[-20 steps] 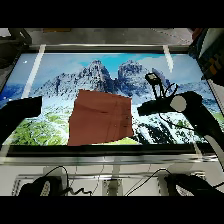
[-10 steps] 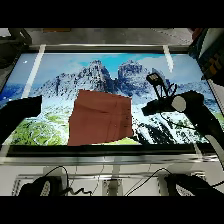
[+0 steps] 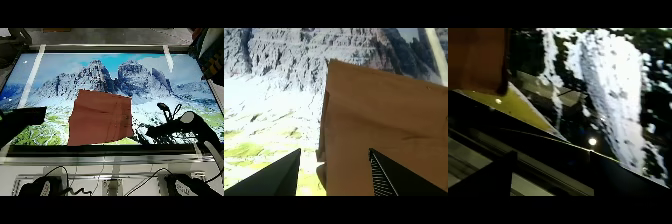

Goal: Fold the clothes and pants, and hang the long-sleeved shirts on hangers.

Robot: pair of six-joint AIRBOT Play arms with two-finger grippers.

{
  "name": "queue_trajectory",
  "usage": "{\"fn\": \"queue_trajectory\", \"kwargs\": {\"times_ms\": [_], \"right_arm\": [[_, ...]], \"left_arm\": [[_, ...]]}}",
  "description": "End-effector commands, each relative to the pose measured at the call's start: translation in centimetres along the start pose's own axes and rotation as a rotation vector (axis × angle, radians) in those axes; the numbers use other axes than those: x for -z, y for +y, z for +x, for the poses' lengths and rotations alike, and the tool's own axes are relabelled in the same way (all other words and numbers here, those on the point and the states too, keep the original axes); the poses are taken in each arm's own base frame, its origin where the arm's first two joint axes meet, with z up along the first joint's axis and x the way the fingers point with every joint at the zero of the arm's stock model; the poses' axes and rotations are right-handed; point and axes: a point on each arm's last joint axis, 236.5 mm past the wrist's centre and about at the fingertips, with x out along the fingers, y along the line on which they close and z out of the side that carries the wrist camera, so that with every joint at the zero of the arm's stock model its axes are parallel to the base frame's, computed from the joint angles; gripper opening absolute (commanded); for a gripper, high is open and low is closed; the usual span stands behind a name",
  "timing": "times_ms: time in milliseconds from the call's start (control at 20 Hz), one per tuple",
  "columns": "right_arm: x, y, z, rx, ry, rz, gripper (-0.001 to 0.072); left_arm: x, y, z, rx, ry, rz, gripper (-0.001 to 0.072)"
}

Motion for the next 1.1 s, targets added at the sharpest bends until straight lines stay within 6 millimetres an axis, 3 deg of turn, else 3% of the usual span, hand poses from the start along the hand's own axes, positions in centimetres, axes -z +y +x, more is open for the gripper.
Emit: {"fn": "queue_trajectory", "kwargs": {"times_ms": [0, 200, 450, 550, 750, 800, 1000, 1050], "right_arm": [[-1.5, 3.1, 2.4, -0.171, -0.092, 0.184, 0.0509], [-2.4, 4.7, 4.8, -0.281, -0.028, 0.325, 0.0507], [-1.8, 4.4, 7.0, -0.318, 0.108, 0.402, 0.0476], [-1.9, 4.1, 7.5, -0.319, 0.119, 0.432, 0.0429], [-2.0, 4.0, 7.6, -0.318, 0.115, 0.435, 0.0427], [-2.1, 4.1, 7.5, -0.319, 0.112, 0.437, 0.0381], [-2.6, 4.9, 8.5, -0.285, 0.095, 0.384, 0.0364], [-3.0, 5.3, 8.8, -0.272, 0.081, 0.358, 0.0306]], "left_arm": [[3.5, 0.2, 0.7, 0.003, 0.146, 0.007, 0.0476], [8.7, 0.0, 1.9, 0.044, 0.377, -0.027, 0.0474], [12.5, 0.8, 4.0, 0.051, 0.558, -0.068, 0.0474], [14.1, 1.5, 4.9, 0.04, 0.63, -0.075, 0.0475], [18.4, 2.1, 6.6, 0.048, 0.794, -0.126, 0.0474], [19.4, 2.2, 7.0, 0.05, 0.833, -0.139, 0.0475], [22.5, 2.2, 8.3, 0.066, 0.948, -0.199, 0.0474], [22.9, 2.1, 8.7, 0.073, 0.956, -0.219, 0.0475]]}}
